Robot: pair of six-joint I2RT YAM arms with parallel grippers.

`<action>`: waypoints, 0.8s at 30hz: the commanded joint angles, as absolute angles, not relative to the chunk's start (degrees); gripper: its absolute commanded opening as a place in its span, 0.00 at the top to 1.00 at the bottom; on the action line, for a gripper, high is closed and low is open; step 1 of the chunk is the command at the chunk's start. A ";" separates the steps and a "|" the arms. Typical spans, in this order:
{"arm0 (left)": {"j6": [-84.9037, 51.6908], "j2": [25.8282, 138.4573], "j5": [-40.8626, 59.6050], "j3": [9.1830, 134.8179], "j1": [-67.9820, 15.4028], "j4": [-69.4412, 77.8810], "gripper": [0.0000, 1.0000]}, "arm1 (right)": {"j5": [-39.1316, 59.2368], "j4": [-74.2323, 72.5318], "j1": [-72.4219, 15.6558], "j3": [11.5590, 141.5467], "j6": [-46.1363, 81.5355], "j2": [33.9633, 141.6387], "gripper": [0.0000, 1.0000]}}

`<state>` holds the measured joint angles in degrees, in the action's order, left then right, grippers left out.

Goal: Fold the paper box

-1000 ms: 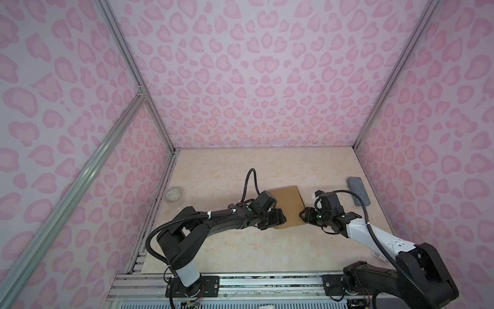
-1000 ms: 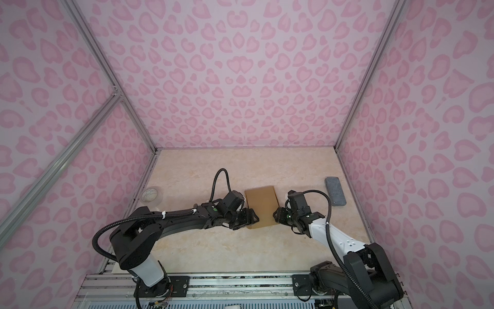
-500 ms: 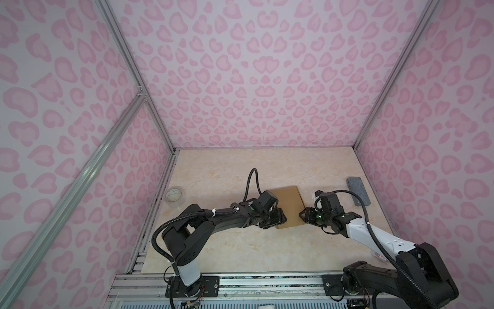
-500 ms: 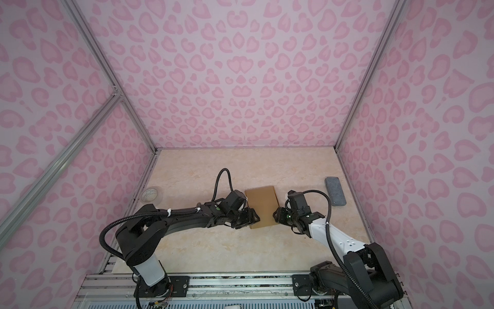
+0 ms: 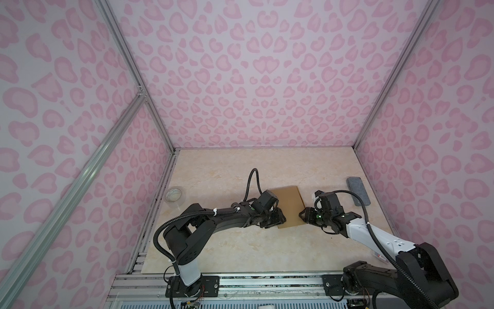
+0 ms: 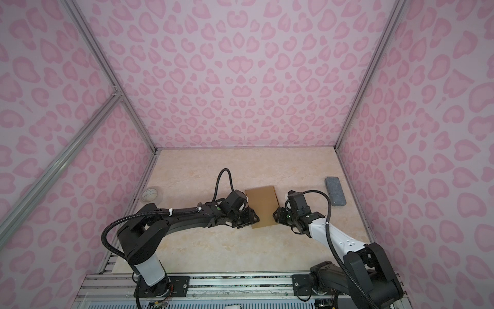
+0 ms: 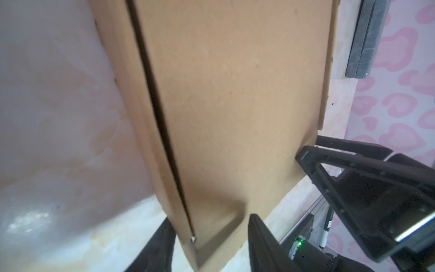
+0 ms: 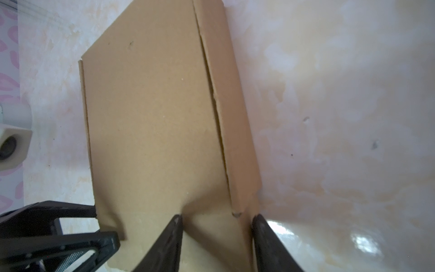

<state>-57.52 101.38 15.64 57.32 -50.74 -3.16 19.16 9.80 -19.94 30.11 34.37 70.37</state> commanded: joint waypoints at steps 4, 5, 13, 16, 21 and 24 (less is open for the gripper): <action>-56.82 101.65 14.35 57.73 -50.80 -1.78 0.48 | 19.42 10.48 -20.07 30.23 34.50 70.31 0.50; -56.63 101.60 14.24 57.80 -50.80 -1.98 0.48 | 19.42 10.46 -20.10 30.25 34.49 70.25 0.50; -54.87 100.82 11.64 56.97 -50.71 -3.64 0.48 | 19.25 10.55 -20.05 30.42 34.40 70.58 0.50; -54.28 100.51 10.70 56.61 -50.54 -4.20 0.48 | 19.07 10.77 -20.08 30.67 34.36 70.57 0.50; -53.73 100.18 9.93 56.12 -50.45 -4.57 0.47 | 18.43 11.97 -20.02 31.00 33.89 70.09 0.50; -53.72 100.42 10.10 56.16 -50.45 -4.57 0.48 | 17.93 12.22 -20.08 31.07 33.75 69.79 0.50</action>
<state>-54.30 100.82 11.11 56.23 -50.57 -3.31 19.07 11.18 -19.99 30.74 34.28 69.97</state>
